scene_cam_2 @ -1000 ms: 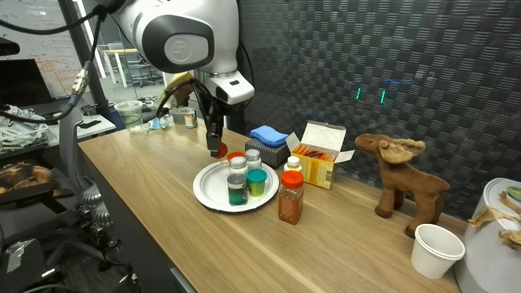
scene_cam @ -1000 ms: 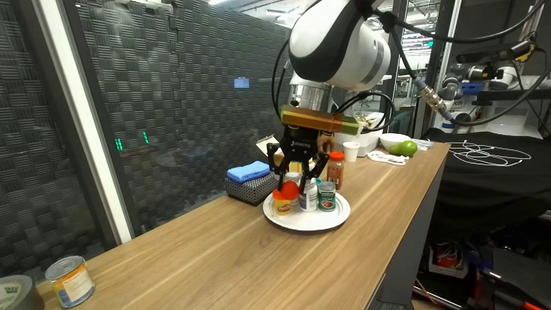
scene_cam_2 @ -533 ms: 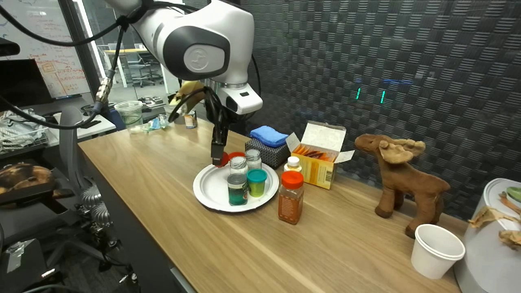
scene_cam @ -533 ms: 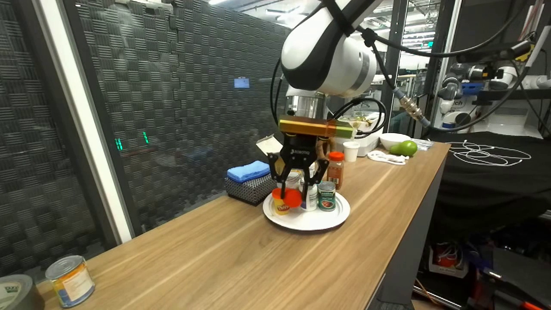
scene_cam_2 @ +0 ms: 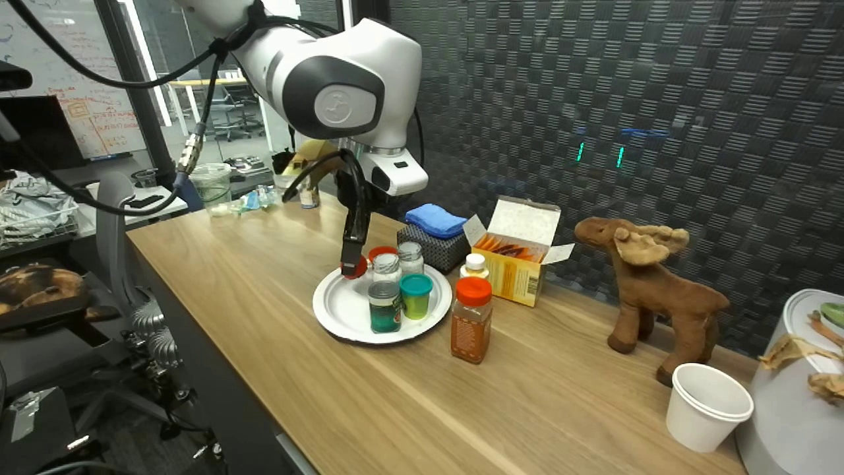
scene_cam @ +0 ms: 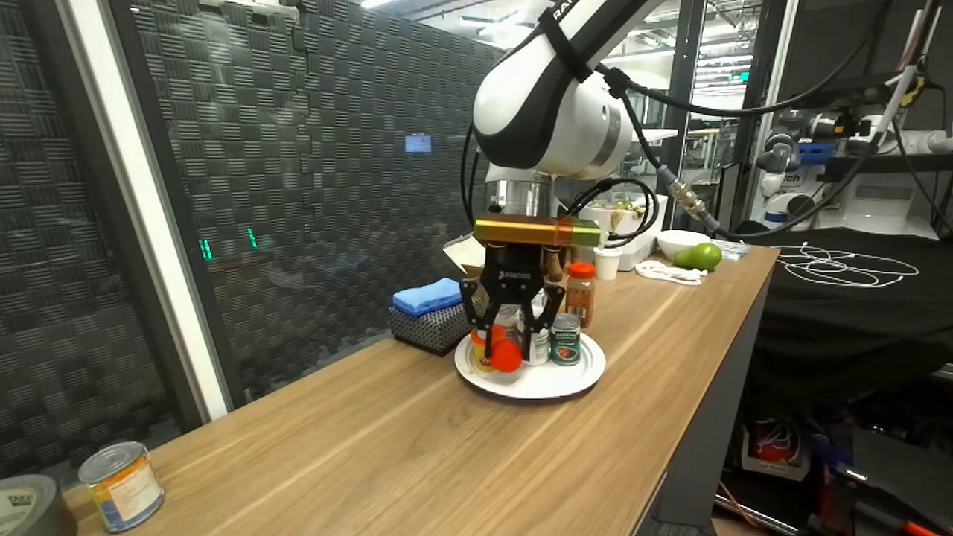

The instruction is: Put the bottles and the orange plushy on the table onto the plate

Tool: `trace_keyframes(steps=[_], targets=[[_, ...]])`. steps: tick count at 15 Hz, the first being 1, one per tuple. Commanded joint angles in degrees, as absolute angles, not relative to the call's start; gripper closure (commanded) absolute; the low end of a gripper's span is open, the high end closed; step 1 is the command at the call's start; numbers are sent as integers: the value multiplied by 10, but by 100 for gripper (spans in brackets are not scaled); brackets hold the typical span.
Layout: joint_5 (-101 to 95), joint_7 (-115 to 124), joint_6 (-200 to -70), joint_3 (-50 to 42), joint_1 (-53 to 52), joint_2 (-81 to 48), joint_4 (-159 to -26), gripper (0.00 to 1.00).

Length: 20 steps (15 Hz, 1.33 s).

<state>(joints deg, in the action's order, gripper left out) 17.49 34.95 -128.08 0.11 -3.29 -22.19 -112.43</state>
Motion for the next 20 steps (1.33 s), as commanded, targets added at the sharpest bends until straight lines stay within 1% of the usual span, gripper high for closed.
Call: trace_keyframes(steps=[1,2,3,4,5,7,8,12,14,17,20], targets=[[170,363,-1252,-3,-40,-244,-1089,75],[171,362,-1249,-2,-40,-247,-1086,61],[170,362,-1247,-2,-41,-250,-1083,26],[172,360,-1245,-2,-41,-250,-1082,25],[174,357,-1244,-1,-40,-247,-1084,19],[179,352,-1248,0,-39,-240,-1087,5],[181,351,-1252,0,-38,-235,-1090,0],[188,345,-1269,1,-36,-206,-1109,0],[198,343,-1278,0,-29,-170,-1126,0],[238,344,-1283,-11,-2,-102,-1154,0],[272,353,-1269,-34,28,-68,-1157,0]])
